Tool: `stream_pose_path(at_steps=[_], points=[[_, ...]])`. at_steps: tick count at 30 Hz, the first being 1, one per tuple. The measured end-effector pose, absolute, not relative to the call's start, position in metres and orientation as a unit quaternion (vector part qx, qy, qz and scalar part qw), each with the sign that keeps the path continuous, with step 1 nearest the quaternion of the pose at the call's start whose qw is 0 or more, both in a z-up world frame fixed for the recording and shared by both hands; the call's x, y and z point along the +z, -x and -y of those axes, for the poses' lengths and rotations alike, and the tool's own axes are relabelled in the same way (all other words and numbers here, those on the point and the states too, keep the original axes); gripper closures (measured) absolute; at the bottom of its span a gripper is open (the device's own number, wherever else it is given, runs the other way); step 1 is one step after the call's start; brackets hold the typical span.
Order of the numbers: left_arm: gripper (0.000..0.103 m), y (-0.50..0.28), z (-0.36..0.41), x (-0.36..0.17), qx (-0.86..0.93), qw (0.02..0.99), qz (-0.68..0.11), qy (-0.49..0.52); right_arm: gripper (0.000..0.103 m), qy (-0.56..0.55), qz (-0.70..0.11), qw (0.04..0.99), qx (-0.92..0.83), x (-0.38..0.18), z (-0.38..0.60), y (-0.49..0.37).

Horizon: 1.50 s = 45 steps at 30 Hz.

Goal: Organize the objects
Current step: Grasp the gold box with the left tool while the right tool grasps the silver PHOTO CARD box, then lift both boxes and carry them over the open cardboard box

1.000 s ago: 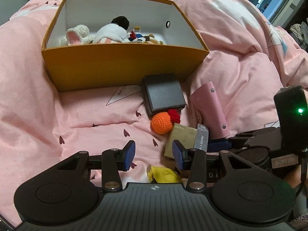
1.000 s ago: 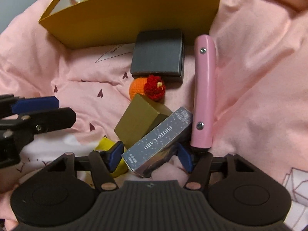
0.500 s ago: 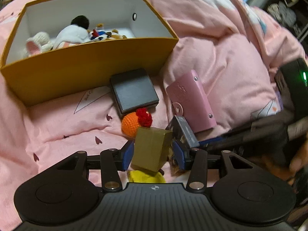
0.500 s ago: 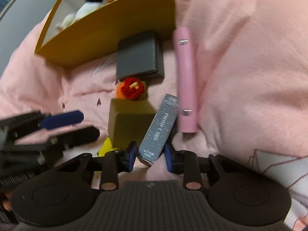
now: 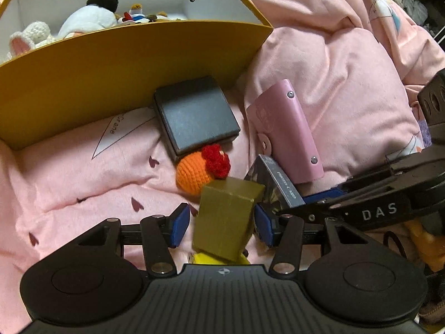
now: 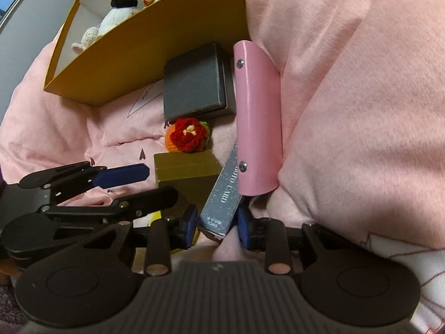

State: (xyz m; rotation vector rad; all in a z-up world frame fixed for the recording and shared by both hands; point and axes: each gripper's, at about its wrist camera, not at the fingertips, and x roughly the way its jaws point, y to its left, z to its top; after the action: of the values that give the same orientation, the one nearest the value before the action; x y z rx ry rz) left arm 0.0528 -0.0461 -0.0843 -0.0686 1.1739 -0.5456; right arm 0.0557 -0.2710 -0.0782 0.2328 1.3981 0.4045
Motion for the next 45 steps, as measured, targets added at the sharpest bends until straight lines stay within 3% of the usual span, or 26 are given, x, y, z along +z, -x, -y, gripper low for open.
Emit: stream_pose_path(at_steps=[8,23,27,34,45], points=[[0.044,-0.055,0.055,-0.102,-0.269,0.783,-0.561,0.019,0.07,-0.107,-0.639,0.739,0.187,-0.078,0.27,-0.057],[0.045,-0.027,0.023,-0.062,-0.184,0.82,-0.541,0.049,0.061,-0.086,-0.651,0.735,0.167,-0.091,0.237,-0.069],[0.046,-0.023,0.01,-0.048,-0.165,0.834,-0.522,0.067,0.064,-0.062,-0.645,0.741,0.177,-0.087,0.232,-0.064],[0.046,-0.017,0.005,-0.022,-0.168,0.85,-0.49,0.094,0.078,-0.042,-0.619,0.76,0.193,-0.063,0.23,-0.048],[0.046,-0.014,-0.007,0.004,-0.142,0.873,-0.452,0.116,0.079,-0.038,-0.539,0.799,0.264,-0.003,0.223,-0.041]])
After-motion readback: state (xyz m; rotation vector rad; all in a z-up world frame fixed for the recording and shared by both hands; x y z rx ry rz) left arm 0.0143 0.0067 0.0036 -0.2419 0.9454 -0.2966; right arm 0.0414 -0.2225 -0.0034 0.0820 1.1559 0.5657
